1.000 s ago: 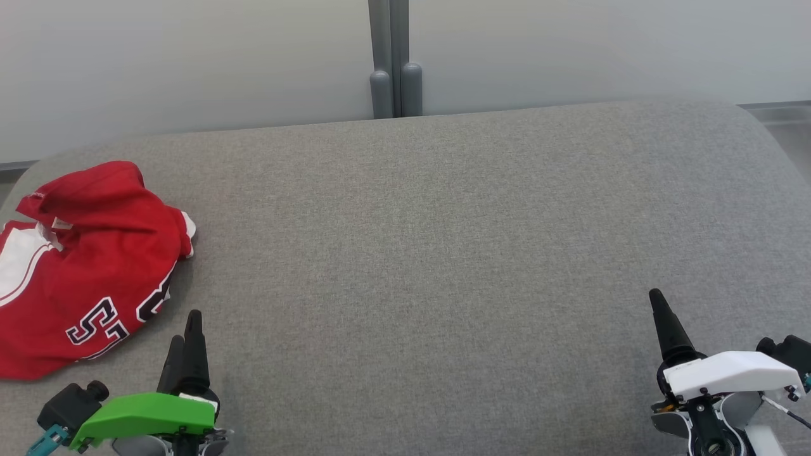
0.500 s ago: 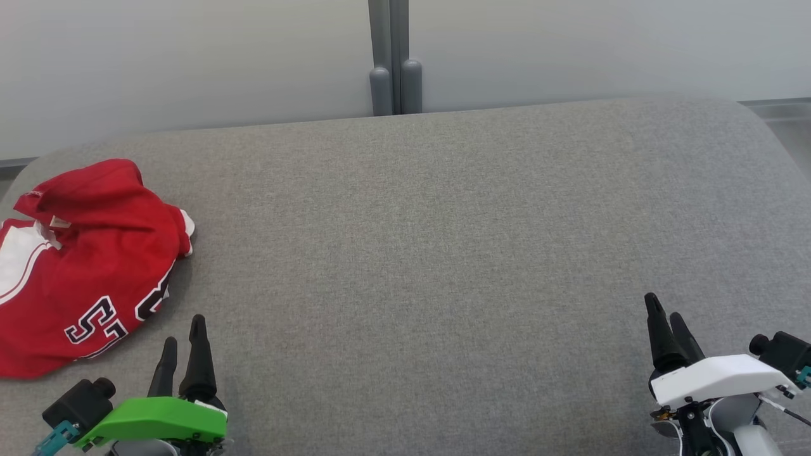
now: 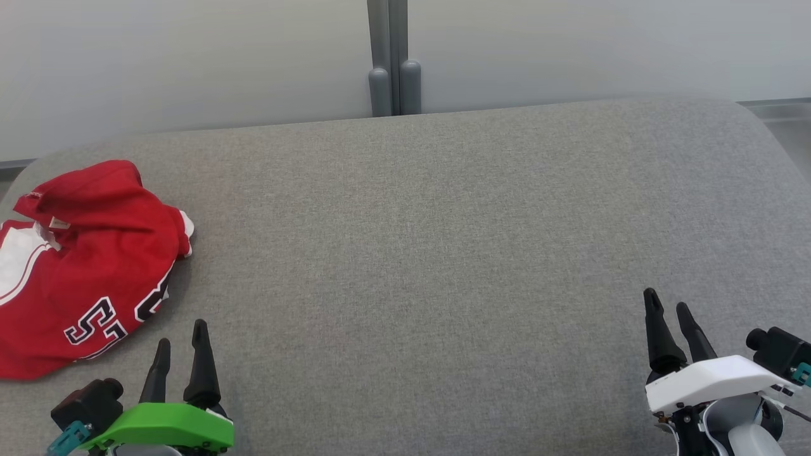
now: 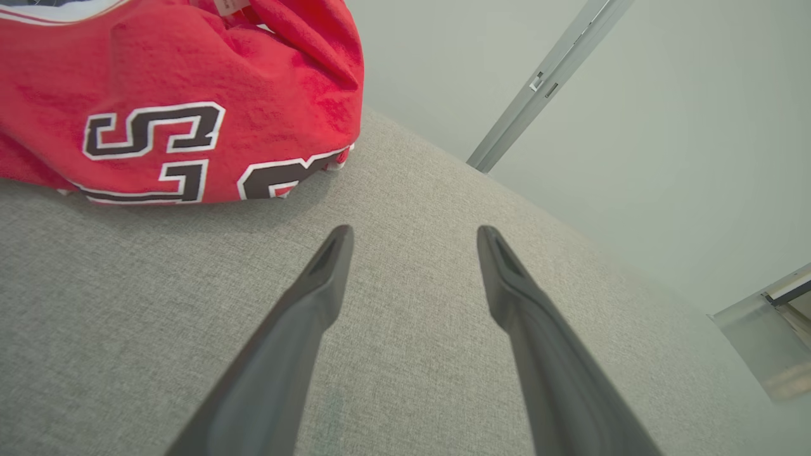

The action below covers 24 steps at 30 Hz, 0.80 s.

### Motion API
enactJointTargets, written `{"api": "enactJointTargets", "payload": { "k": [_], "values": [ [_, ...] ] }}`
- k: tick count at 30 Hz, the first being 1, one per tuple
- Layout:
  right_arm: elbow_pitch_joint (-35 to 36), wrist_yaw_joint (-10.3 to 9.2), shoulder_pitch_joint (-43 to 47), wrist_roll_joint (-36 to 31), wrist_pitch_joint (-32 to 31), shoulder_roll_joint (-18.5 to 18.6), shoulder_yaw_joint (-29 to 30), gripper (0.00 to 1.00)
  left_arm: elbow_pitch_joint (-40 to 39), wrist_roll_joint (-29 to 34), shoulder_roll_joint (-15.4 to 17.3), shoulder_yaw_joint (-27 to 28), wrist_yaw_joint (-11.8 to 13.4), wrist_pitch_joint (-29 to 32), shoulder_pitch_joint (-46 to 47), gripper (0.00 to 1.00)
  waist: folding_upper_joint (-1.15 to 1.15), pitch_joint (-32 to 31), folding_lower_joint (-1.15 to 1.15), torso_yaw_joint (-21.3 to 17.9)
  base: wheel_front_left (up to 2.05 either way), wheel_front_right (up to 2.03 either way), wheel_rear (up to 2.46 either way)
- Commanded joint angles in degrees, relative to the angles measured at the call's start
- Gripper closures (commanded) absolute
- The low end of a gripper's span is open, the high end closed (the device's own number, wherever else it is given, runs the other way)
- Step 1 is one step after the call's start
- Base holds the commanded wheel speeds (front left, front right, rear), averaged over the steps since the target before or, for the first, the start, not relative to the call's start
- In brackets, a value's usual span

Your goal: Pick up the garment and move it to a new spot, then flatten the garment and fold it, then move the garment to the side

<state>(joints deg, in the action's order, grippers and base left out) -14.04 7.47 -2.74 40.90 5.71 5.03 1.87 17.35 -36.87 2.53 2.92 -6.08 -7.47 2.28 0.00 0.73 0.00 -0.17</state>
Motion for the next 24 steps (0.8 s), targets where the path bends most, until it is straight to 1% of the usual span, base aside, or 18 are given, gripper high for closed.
{"api": "enactJointTargets", "payload": {
  "k": [1,10,19,24],
  "values": [
    [1.0,0.02,0.1,-2.4,0.9,0.5,-0.1,0.0,-0.7,2.6,0.4,0.1,0.2,-0.7,-0.3,0.0,0.0,0.0,0.0,0.0,0.0,0.0,0.0],
    [1.8,0.02,0.6,-7.6,2.3,0.3,-0.2,0.0,-1.2,7.9,0.4,0.2,0.9,-1.8,-1.1,0.0,0.0,0.0,0.0,0.0,0.0,0.0,0.0],
    [2.3,0.02,1.1,-13.3,3.8,0.3,-0.5,0.0,-1.8,13.7,0.4,0.0,0.9,-3.1,-1.5,0.0,0.0,0.2,0.0,-0.2,0.0,0.0,0.0],
    [2.5,0.02,0.7,-16.0,4.6,0.6,-1.3,0.0,-1.8,16.6,0.4,-0.5,0.4,-3.8,-1.2,0.0,0.0,0.3,0.0,-0.4,0.0,0.0,0.0]
  ]
}}
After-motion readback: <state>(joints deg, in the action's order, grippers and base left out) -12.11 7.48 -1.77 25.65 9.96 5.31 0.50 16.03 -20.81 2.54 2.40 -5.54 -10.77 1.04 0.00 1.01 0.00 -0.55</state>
